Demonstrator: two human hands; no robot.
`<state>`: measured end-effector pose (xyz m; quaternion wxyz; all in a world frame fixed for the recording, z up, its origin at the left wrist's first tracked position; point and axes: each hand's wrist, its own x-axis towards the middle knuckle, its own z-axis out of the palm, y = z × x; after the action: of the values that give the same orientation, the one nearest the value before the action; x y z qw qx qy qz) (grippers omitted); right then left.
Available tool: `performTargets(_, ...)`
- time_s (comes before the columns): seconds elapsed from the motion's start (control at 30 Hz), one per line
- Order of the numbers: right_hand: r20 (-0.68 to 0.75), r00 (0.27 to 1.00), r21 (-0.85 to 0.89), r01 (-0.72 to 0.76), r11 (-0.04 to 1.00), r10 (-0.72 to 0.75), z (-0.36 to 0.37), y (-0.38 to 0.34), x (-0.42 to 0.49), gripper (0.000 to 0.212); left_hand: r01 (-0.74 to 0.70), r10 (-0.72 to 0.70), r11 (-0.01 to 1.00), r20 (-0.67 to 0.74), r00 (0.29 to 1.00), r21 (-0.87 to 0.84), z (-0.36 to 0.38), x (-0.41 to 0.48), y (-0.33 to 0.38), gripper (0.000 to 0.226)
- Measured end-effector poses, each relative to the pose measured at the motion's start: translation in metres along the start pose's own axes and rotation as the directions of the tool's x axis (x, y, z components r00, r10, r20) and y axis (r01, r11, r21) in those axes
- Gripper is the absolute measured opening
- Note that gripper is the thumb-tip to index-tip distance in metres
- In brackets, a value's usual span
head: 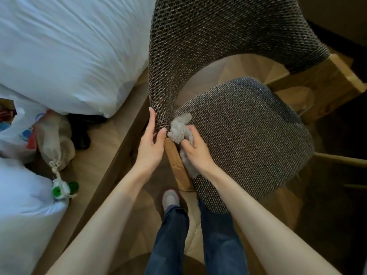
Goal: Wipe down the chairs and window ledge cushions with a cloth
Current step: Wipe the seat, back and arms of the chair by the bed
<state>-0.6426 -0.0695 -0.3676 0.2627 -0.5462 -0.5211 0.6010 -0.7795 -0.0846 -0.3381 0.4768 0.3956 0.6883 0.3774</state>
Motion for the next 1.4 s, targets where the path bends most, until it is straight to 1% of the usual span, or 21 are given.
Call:
performTargets(0.1,0.093,0.987,0.009,-0.129,0.992,0.127,-0.01,0.022,-0.04,0.021,0.026,-0.026,1.0,-0.01,1.0,-0.003,0.002,-0.001,0.0,0.06)
performTargets(0.2,0.12,0.978,0.024,-0.173,0.985,0.169,-0.019,0.029,-0.063,0.021,0.042,-0.043,0.999,-0.047,0.998,-0.021,0.006,-0.003,0.0,0.057)
performTargets(0.27,0.113,0.985,0.067,-0.136,0.988,0.128,-0.014,0.016,-0.053,0.024,0.056,-0.062,0.996,-0.087,0.994,-0.068,0.012,-0.005,0.0,0.055)
performTargets(0.33,0.044,0.999,0.097,-0.026,0.995,0.022,-0.002,-0.003,-0.036,0.029,0.081,-0.095,0.992,-0.151,0.984,-0.096,0.021,-0.007,0.001,0.054)
performTargets(0.4,-0.044,0.998,0.1,0.057,0.993,-0.053,0.014,-0.013,-0.026,0.036,0.101,-0.134,0.978,-0.184,0.974,-0.18,0.031,-0.01,0.003,0.058)
performTargets(0.47,-0.114,0.992,0.063,0.068,0.996,-0.061,0.022,-0.002,-0.028,0.041,0.099,-0.146,0.974,-0.23,0.962,-0.205,0.038,-0.014,0.003,0.054)
performTargets(0.5,-0.129,0.991,0.055,0.044,0.998,-0.036,0.023,0.008,-0.032,0.04,0.084,-0.128,0.982,-0.267,0.955,-0.169,0.041,-0.016,0.003,0.05)
performTargets(0.57,-0.115,0.991,0.072,-0.066,0.995,0.074,0.019,0.037,-0.041,0.033,0.031,-0.06,0.995,-0.324,0.944,-0.095,0.045,-0.017,0.0,0.046)
performTargets(0.63,-0.044,0.976,0.055,-0.209,0.976,0.211,0.012,0.06,-0.049,0.029,0.018,-0.049,0.996,-0.352,0.935,-0.09,0.049,-0.017,-0.002,0.046)
performTargets(0.67,-0.012,0.968,0.021,-0.251,0.968,0.251,0.009,0.066,-0.049,0.028,0.021,-0.057,0.995,-0.365,0.929,-0.101,0.051,-0.017,-0.004,0.046)
performTargets(0.7,0.0,0.967,-0.005,-0.253,0.967,0.253,0.008,0.067,-0.047,0.029,0.023,-0.063,0.994,-0.377,0.924,-0.11,0.052,-0.017,-0.005,0.046)
performTargets(0.77,-0.046,0.988,-0.005,-0.15,0.989,0.15,0.01,0.05,-0.035,0.032,0.012,-0.054,0.994,-0.392,0.918,-0.109,0.053,-0.016,-0.006,0.045)
performTargets(0.8,-0.087,0.995,0.007,-0.052,0.999,0.052,0.013,0.037,-0.025,0.032,0.008,-0.05,0.994,-0.397,0.917,-0.107,0.053,-0.015,-0.008,0.045)
performTargets(0.87,-0.159,0.976,0.006,0.151,0.988,-0.149,0.019,0.014,-0.006,0.03,0.015,-0.058,0.994,-0.4,0.915,-0.109,0.053,-0.015,-0.009,0.044)
performTargets(0.9,-0.171,0.965,0.001,0.201,0.98,-0.198,0.02,0.008,0.001,0.029,0.016,-0.059,0.994,-0.4,0.914,-0.11,0.054,-0.015,-0.009,0.044)
performTargets(0.97,-0.161,0.97,0.014,0.185,0.983,-0.18,0.021,0.014,0.01,0.028,0.009,-0.052,0.994,-0.405,0.913,-0.107,0.054,-0.015,-0.008,0.044)
performTargets(1.1,-0.082,0.994,0.142,-0.066,0.988,0.078,0.024,0.039,0.024,0.032,0.0,-0.042,0.995,-0.418,0.907,-0.1,0.054,-0.015,-0.012,0.044)
performTargets(1.17,-0.072,0.986,0.147,-0.141,0.979,0.153,0.025,0.037,0.029,0.035,-0.009,-0.031,0.996,-0.418,0.908,-0.093,0.054,-0.016,-0.013,0.044)
performTargets(1.27,-0.086,0.988,0.147,-0.118,0.982,0.131,0.024,0.027,0.026,0.032,-0.006,-0.022,0.998,-0.432,0.902,-0.064,0.054,-0.017,-0.012,0.044)
performTargets(1.33,-0.092,0.991,0.107,-0.088,0.99,0.098,0.021,0.023,0.009,0.028,-0.003,-0.019,0.999,-0.44,0.898,-0.049,0.054,-0.018,-0.01,0.044)
performTargets(1.4,-0.117,0.992,0.075,-0.031,0.997,0.04,0.019,0.021,-0.017,0.032,-0.004,-0.017,0.999,-0.443,0.896,-0.045,0.054,-0.018,-0.009,0.043)
